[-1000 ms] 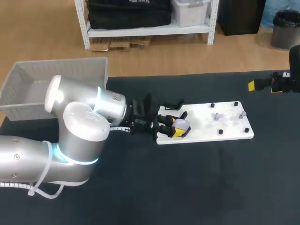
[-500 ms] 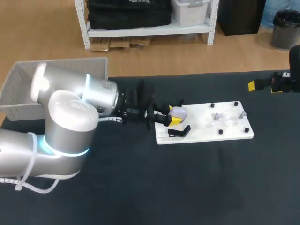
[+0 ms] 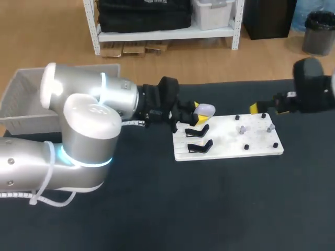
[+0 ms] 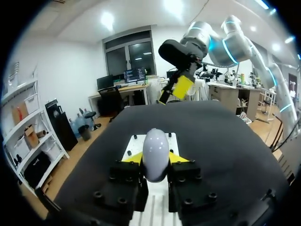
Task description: Pick up each earbud case from the left stands, insert the matching earbuds, close the lid, and place the case in the box.
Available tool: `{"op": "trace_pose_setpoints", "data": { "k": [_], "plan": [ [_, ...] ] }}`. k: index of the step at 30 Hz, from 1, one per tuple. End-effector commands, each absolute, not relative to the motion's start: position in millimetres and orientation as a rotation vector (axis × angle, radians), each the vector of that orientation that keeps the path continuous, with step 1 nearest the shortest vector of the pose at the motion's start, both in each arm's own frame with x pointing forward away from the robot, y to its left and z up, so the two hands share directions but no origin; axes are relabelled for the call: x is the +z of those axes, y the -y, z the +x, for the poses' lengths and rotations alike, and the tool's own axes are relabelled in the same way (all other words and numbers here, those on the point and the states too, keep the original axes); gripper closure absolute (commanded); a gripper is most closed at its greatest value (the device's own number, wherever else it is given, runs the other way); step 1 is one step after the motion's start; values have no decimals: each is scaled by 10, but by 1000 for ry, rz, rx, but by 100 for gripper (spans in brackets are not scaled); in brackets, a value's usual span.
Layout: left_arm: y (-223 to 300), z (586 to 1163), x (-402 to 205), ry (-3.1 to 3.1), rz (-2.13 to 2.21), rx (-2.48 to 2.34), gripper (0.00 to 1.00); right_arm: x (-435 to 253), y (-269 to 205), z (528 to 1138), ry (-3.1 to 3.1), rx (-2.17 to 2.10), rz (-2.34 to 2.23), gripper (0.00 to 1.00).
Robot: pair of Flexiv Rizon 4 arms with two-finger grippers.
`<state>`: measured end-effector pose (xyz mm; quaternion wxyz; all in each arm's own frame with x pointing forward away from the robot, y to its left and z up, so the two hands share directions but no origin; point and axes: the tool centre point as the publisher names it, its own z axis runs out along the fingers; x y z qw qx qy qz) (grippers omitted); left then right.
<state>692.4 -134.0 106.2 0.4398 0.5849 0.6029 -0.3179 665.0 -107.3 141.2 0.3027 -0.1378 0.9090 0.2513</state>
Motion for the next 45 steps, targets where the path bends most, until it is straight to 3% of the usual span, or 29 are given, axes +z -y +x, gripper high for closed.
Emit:
{"op": "trace_pose_setpoints", "data": {
  "k": [1,27,45],
  "plan": [
    [1482,7121,1046,-1516,1480,-784,100,1409,870,6574,-2416,689,-392,0],
    [1746,6838,1164,-1421,1554,-807,100,1313,533,6687,-2470,712,-470,0],
    [1649,6757,1179,-1381,1452,-955,100,1472,901,6653,-2435,437,-513,0]
  ]
}}
